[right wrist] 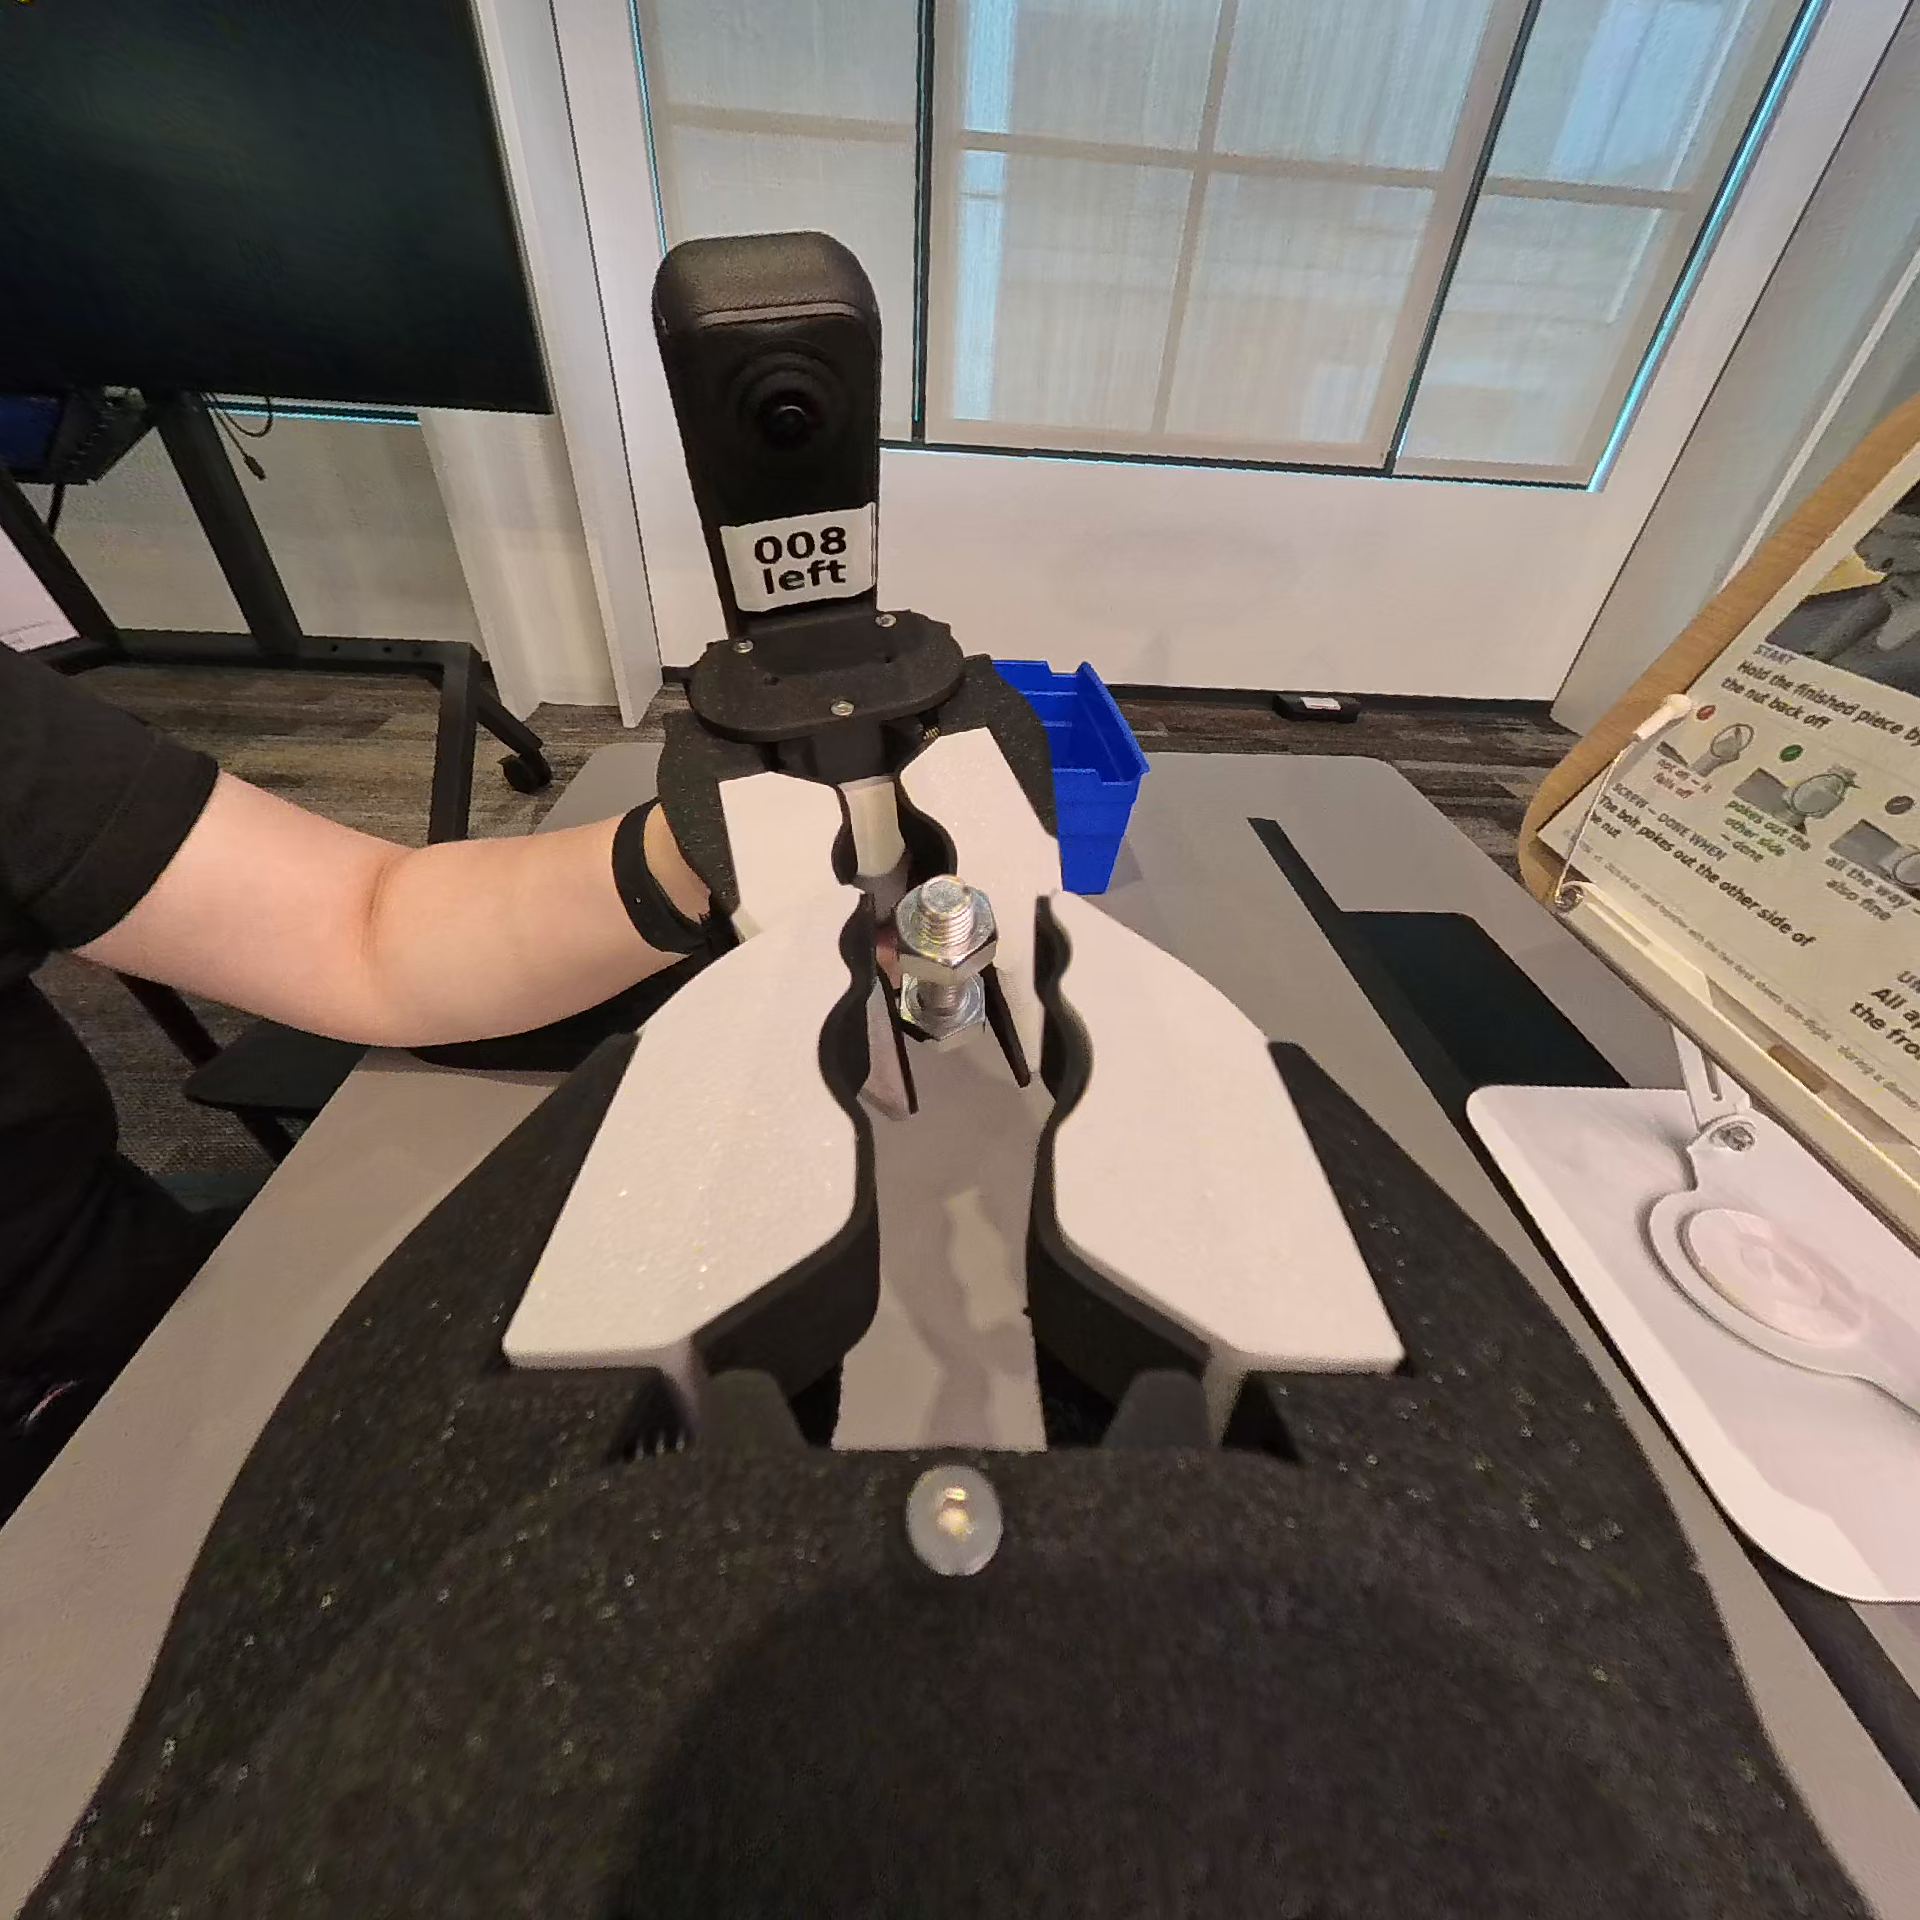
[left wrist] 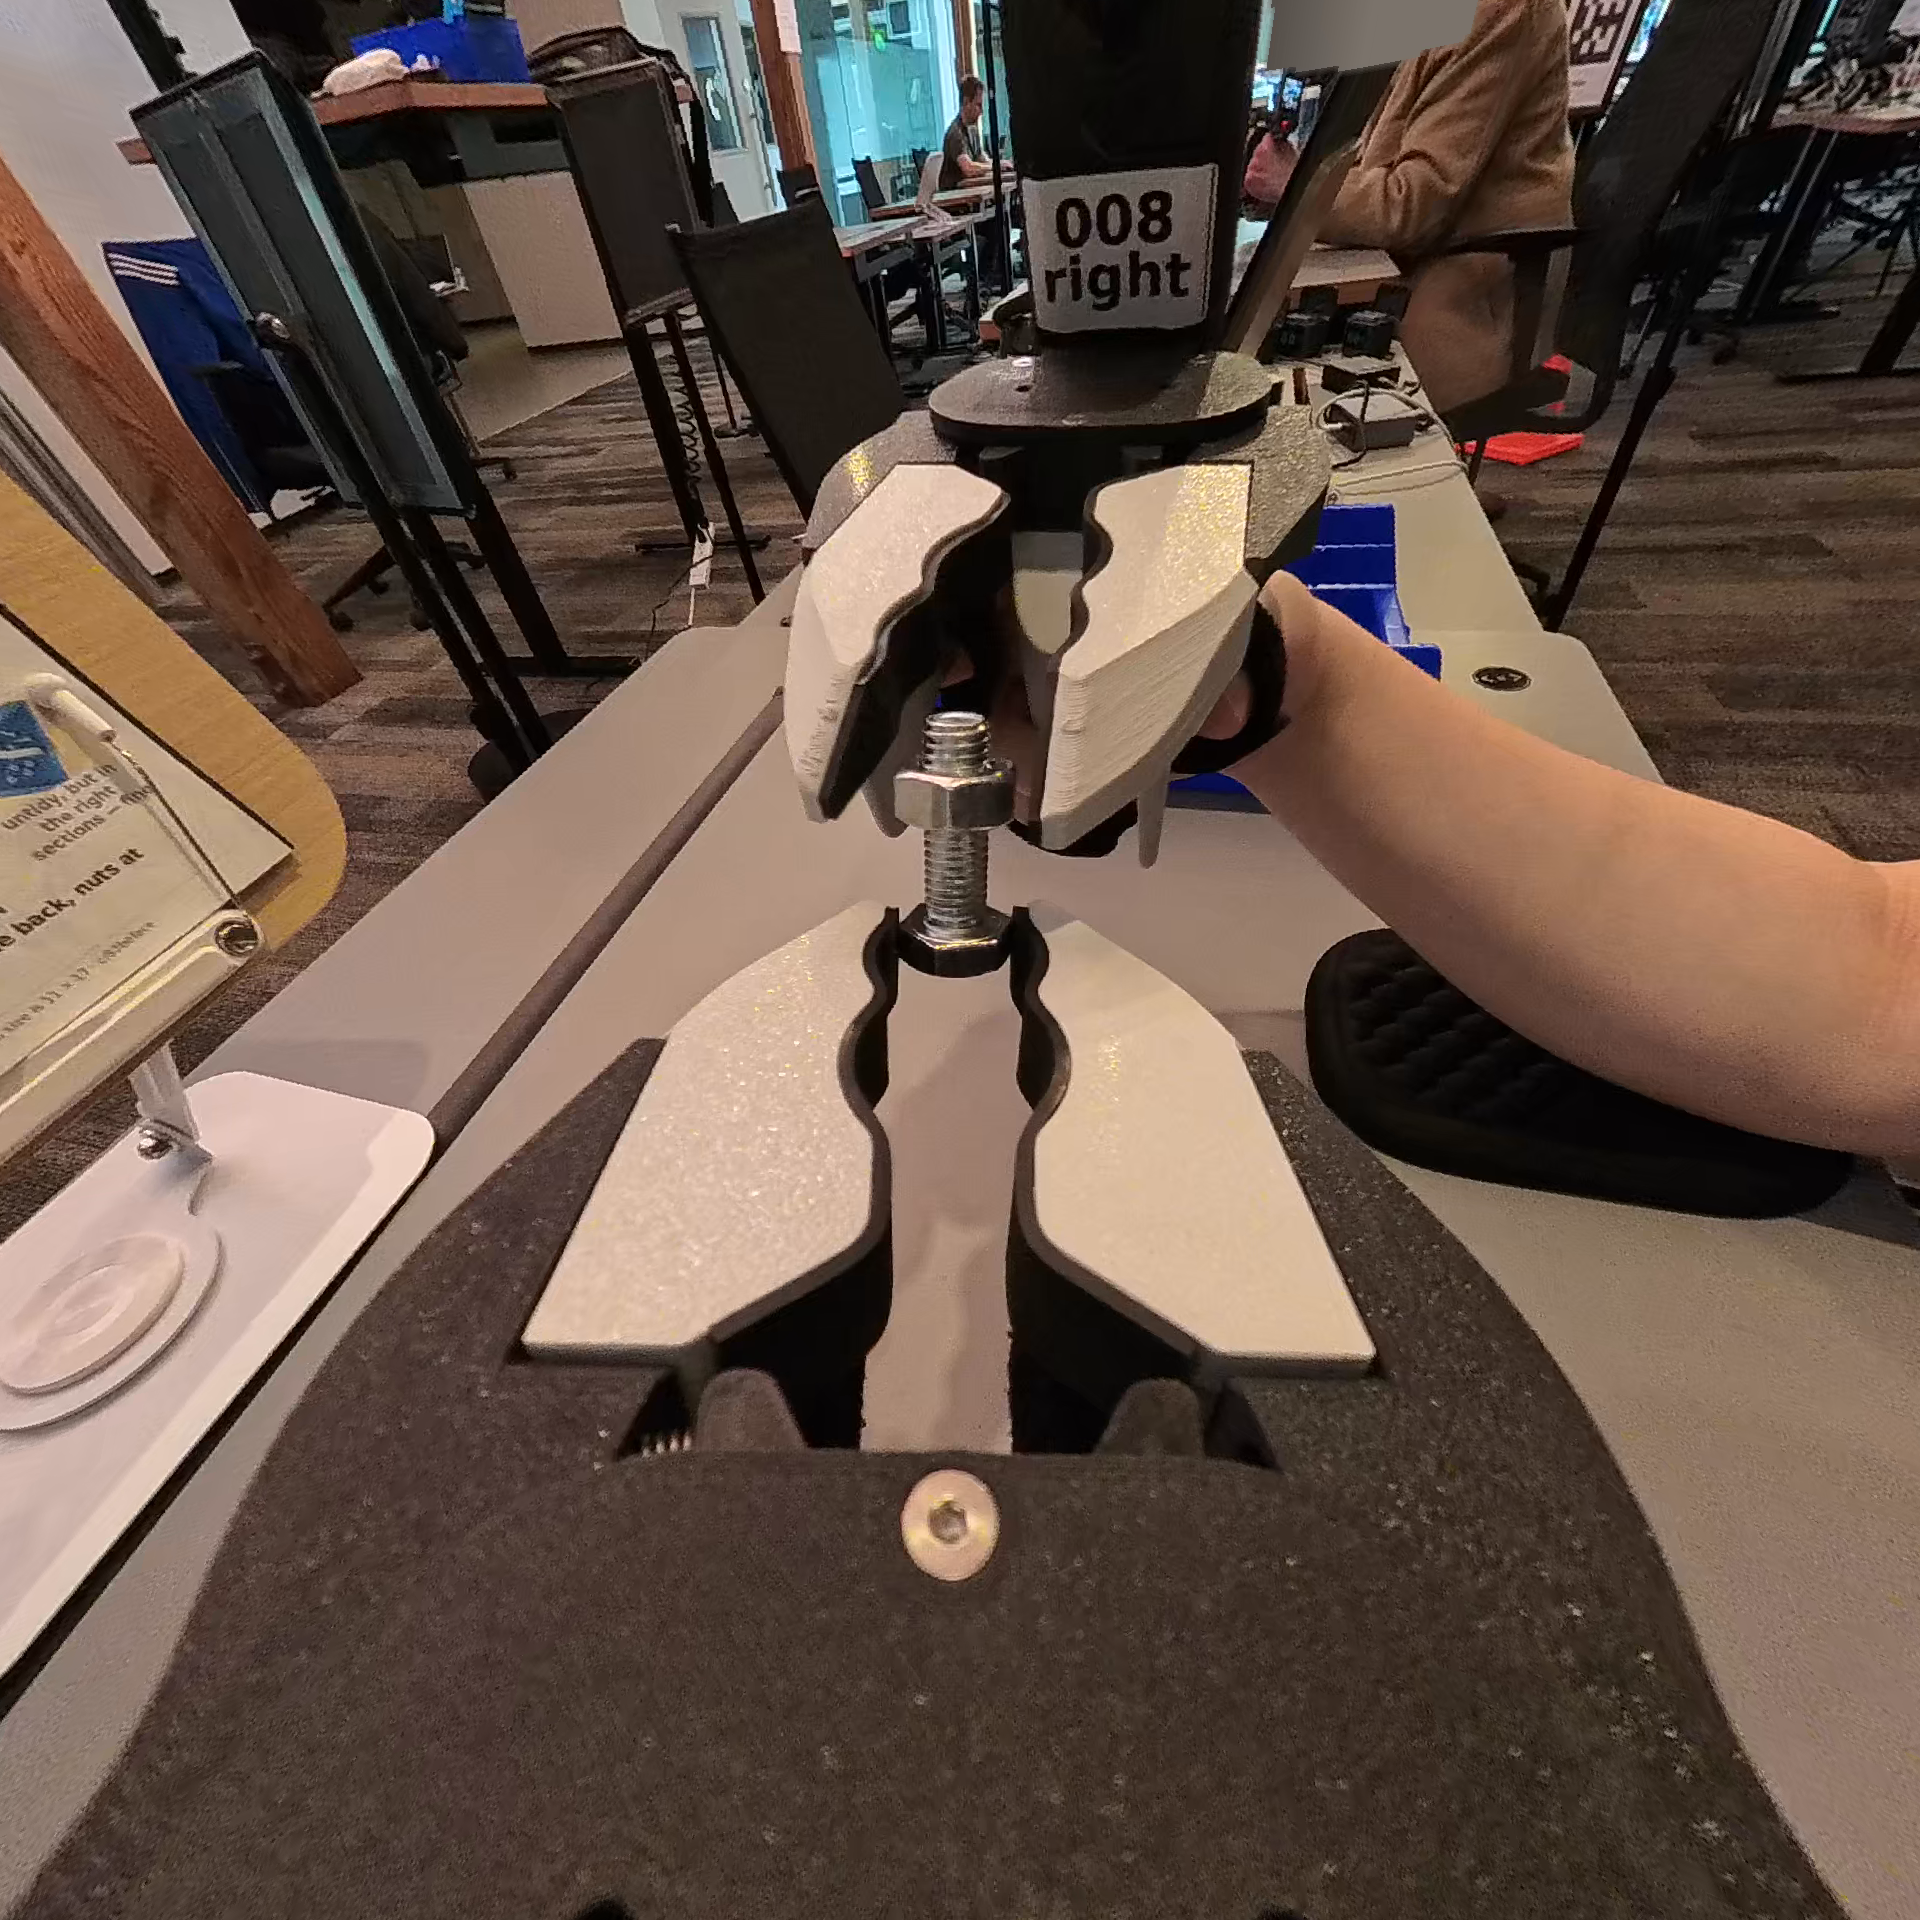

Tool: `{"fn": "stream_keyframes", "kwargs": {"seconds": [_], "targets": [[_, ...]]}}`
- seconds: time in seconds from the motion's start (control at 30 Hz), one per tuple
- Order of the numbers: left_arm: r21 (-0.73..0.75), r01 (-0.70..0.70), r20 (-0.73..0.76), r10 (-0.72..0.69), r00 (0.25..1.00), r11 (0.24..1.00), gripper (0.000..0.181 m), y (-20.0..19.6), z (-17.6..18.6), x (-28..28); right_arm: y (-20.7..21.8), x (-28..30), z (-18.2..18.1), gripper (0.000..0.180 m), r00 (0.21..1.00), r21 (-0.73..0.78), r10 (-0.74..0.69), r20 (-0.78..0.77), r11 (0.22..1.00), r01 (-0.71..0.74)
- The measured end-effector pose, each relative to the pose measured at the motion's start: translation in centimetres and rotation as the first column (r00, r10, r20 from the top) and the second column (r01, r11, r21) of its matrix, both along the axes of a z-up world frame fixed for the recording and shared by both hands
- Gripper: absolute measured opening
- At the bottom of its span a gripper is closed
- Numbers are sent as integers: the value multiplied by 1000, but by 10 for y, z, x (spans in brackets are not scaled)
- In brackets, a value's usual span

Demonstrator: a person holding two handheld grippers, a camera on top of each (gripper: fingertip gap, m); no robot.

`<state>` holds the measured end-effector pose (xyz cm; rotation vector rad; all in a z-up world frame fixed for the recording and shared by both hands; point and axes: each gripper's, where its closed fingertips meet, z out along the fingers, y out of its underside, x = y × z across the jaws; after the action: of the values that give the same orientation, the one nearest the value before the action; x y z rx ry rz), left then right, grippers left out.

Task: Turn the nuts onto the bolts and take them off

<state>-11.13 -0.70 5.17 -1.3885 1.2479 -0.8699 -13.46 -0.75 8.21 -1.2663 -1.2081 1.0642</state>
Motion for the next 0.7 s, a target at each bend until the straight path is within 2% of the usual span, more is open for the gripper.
{"fn": "stream_keyframes", "kwargs": {"seconds": [0.43,0.7], "targets": [[-7,-16,34,16,999,1000,20,3,7,-4,12,8,1,30,998,-28,-58,-27,998,58],[12,-30,40,29,999,999,19,4,8,-3,1,-3,6,30,999,-7,-5,-37,1000,5]]}}
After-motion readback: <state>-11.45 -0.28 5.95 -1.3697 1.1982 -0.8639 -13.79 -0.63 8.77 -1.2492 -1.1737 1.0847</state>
